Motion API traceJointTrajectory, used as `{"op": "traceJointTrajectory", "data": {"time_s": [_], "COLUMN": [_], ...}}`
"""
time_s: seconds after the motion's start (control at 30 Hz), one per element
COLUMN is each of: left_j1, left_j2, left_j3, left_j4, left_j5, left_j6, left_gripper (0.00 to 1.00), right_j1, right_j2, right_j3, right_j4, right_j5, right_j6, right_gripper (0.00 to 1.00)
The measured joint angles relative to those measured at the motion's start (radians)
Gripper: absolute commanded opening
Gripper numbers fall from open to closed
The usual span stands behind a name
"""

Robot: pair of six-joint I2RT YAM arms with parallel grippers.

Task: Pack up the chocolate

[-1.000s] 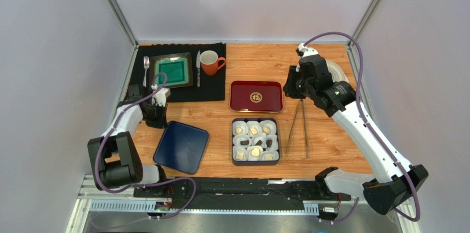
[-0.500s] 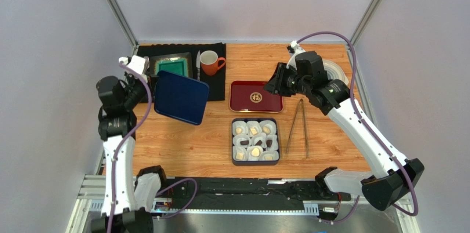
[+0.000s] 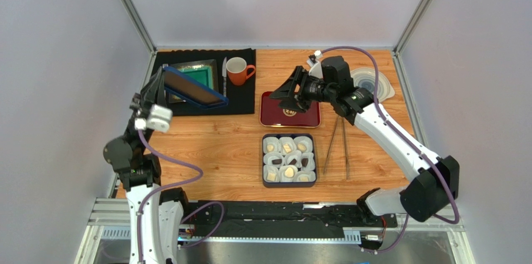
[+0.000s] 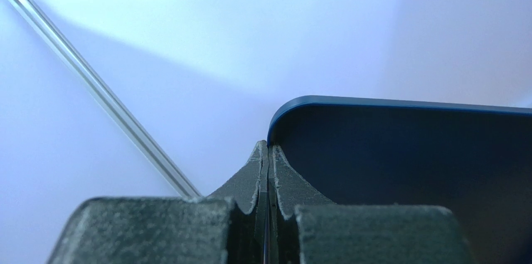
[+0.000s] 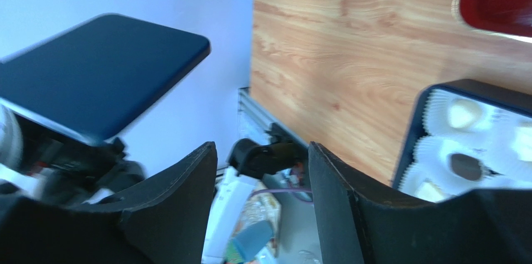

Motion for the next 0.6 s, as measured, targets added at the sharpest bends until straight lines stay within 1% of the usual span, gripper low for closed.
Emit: {"op": "traceJointTrajectory", "data": {"time_s": [0.07, 0.1, 0.13, 0.23, 0.43, 0.6], "left_j1": [0.000, 0.000, 0.000, 0.000, 0.000, 0.000], "left_j2": [-0.056, -0.074, -0.087, -0.088, -0.062, -0.058], "left_j3": [-0.101, -0.141, -0.190, -0.271, -0.315, -0.323], "left_j4": [0.176, 0.245, 0.341, 0.511, 0.744, 0.827], "left_j5": [0.040, 0.061, 0.089, 0.145, 0.206, 0.238], "left_j6": [0.068, 0.095, 0.133, 0.212, 0.314, 0.371], "left_gripper": [0.00, 0.00, 0.00, 0.00, 0.00, 0.00], "right_j1": [0.005, 0.009, 0.017, 0.048, 0.145, 0.217], "right_j2": [0.039, 0.054, 0.073, 0.130, 0.264, 0.370], "right_j3": [0.005, 0.006, 0.011, 0.031, 0.053, 0.058], "right_j4": [0.052, 0.073, 0.098, 0.187, 0.430, 0.621], "right_j5": [-0.043, -0.057, -0.072, -0.110, -0.158, -0.174], "right_j6": [0.076, 0.106, 0.144, 0.248, 0.475, 0.658], "right_gripper": [0.64, 0.69, 0.70, 0.71, 0.73, 0.75]}}
